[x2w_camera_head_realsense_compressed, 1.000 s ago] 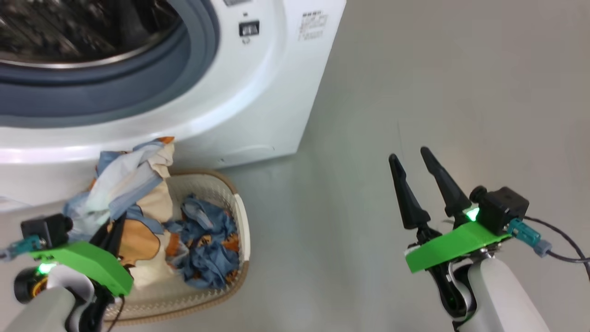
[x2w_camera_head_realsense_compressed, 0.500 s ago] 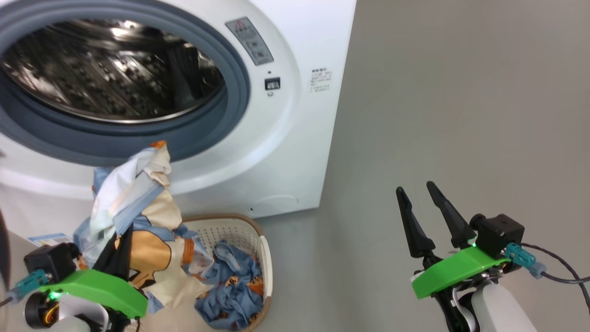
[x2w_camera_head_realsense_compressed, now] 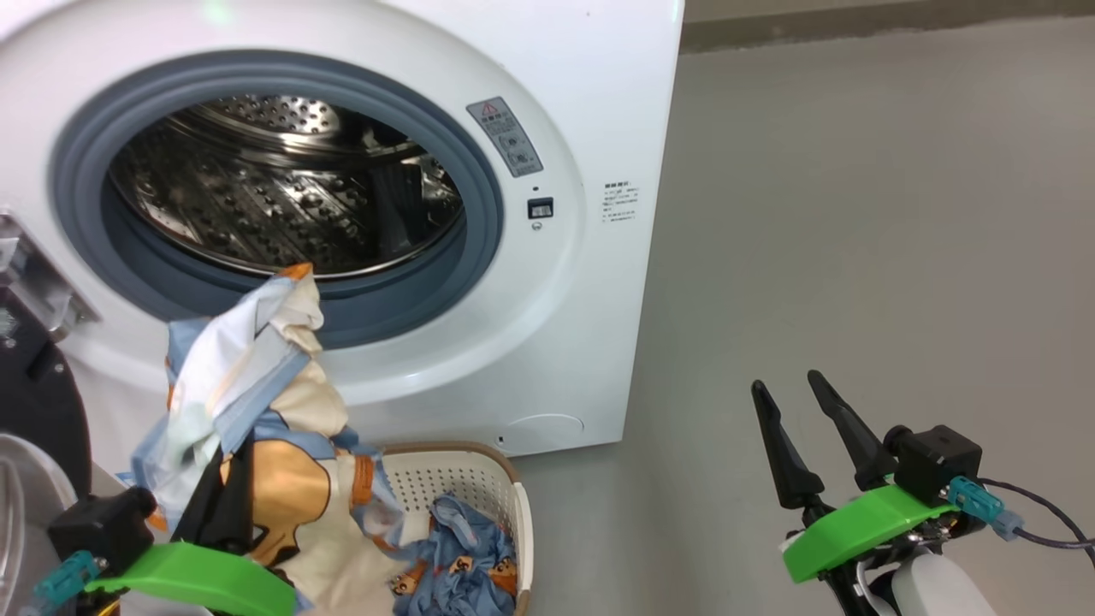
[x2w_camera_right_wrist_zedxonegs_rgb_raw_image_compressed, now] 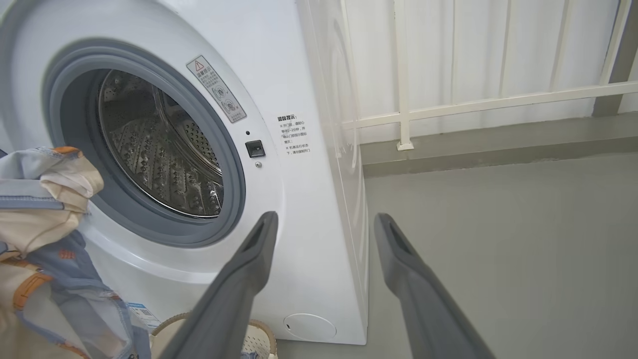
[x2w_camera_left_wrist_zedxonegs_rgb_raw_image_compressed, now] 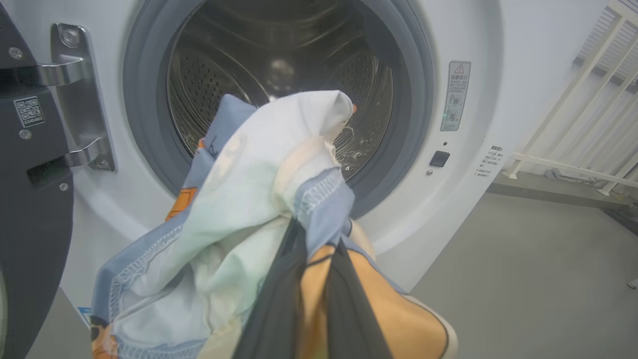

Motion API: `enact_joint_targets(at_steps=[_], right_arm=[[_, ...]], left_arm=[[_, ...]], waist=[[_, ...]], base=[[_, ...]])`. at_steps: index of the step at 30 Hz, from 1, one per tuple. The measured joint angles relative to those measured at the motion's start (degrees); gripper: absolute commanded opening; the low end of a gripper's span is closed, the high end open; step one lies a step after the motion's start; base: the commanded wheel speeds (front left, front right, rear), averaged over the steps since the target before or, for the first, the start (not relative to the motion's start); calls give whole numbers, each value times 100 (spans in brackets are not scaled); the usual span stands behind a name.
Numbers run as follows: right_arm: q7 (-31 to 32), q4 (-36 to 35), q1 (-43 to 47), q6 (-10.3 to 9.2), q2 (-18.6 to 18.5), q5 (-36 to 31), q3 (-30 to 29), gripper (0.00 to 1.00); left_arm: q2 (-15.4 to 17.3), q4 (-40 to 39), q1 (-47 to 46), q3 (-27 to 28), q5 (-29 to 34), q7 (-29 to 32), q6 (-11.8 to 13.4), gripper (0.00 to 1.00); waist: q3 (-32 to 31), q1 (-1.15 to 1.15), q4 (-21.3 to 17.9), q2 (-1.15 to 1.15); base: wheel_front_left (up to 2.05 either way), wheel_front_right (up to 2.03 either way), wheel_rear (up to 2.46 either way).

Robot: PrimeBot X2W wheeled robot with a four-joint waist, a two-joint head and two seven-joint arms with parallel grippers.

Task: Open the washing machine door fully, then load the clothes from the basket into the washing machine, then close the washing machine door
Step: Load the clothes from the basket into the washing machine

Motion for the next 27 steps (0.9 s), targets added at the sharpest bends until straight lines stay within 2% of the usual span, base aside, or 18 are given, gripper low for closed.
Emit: enact_joint_targets(at_steps=[16,20,27], right_arm=[[0,-5,107,0,-91,15,81,100],[0,-3,105,0,-96,15,127,100],[0,-36,96,0,-37,-1,186,100]], left_arm=[[-157,-280,130,163,180,0,32,0],[-158,-218,-34,135,185,3,-70,0],[-155,283,-1005,152,185,15,-323,0]], waist=[[-111,0,58,0],[-43,0,42,0],[219,0,-39,0]], base=[[0,0,0],[0,0,0],[0,0,0]])
